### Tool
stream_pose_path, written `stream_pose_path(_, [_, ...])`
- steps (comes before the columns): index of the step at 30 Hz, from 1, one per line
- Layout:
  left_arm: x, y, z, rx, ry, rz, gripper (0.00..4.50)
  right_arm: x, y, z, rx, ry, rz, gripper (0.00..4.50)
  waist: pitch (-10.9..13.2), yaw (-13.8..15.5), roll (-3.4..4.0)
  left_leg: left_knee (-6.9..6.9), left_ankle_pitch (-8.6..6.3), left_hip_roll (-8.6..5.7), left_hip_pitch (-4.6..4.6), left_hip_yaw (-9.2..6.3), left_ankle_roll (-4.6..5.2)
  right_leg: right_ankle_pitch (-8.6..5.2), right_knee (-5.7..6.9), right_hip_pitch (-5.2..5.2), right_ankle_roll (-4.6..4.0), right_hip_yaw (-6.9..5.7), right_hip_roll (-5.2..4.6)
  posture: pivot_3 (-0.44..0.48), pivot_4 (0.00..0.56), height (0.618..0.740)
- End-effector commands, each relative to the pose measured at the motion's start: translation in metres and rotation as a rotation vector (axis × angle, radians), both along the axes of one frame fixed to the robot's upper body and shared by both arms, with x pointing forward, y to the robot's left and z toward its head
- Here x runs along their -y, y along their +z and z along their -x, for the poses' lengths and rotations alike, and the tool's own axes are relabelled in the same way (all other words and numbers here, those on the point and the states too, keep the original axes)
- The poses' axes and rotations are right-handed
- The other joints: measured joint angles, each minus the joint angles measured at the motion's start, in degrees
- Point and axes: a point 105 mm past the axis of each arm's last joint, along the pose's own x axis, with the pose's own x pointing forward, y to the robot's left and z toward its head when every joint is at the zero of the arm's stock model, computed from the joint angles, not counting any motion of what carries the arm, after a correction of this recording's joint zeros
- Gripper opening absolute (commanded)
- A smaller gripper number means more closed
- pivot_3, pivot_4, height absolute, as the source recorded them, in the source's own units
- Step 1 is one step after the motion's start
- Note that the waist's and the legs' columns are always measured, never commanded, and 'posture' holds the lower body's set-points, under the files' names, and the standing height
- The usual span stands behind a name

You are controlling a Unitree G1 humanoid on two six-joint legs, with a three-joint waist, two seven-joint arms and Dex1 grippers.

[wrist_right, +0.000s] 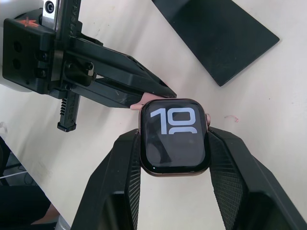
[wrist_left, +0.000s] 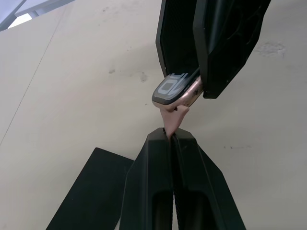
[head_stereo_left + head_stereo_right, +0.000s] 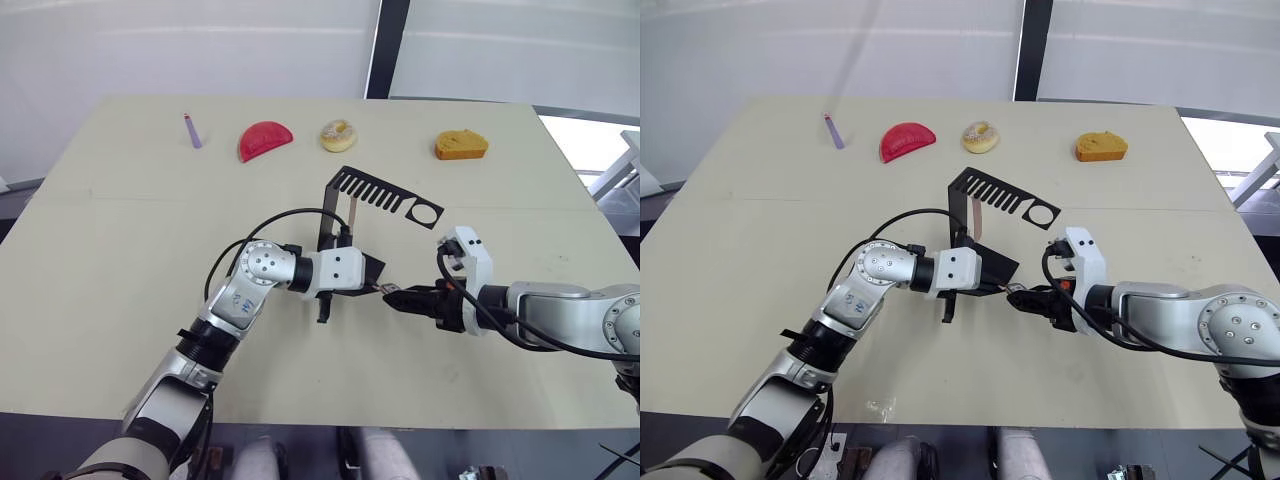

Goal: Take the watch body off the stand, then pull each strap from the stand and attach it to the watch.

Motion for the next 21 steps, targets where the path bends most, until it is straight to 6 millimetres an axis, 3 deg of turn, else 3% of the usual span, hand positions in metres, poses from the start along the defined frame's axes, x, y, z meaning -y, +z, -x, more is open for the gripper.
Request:
stream_pose_path(1, [0.028, 0.030, 0.015, 0.089, -0.106, 0.084, 0.00, -0.024, 0.008, 0.017, 0.003, 0.136, -0.062, 1.51, 0.00, -0.01, 0.00, 0.00, 0.00, 0.00, 0.00, 0.00, 0.00, 0.00, 0.00, 0.00, 0.00, 0.00, 0.00, 0.000, 0.150, 0.737])
stream_pose_path(10, [0.028, 0.029, 0.015, 0.087, -0.109, 0.082, 0.00, -0.024, 0.008, 0.016, 0.004, 0.134, -0.062, 1.51, 0.00, 0.00, 0.00, 0.00, 0.00, 0.00, 0.00, 0.00, 0.00, 0.00, 0.00, 0.00, 0.00, 0.00, 0.00, 0.000, 0.150, 0.737])
stream_pose_path(21, [0.018, 0.028, 0.017, 0.089, -0.108, 0.071, 0.00, -0.008, 0.002, 0.008, 0.013, 0.072, -0.014, 1.51, 0.00, 0.00, 0.00, -0.01, 0.00, 0.00, 0.00, 0.00, 0.00, 0.00, -0.01, 0.00, 0.00, 0.00, 0.00, 0.000, 0.150, 0.737])
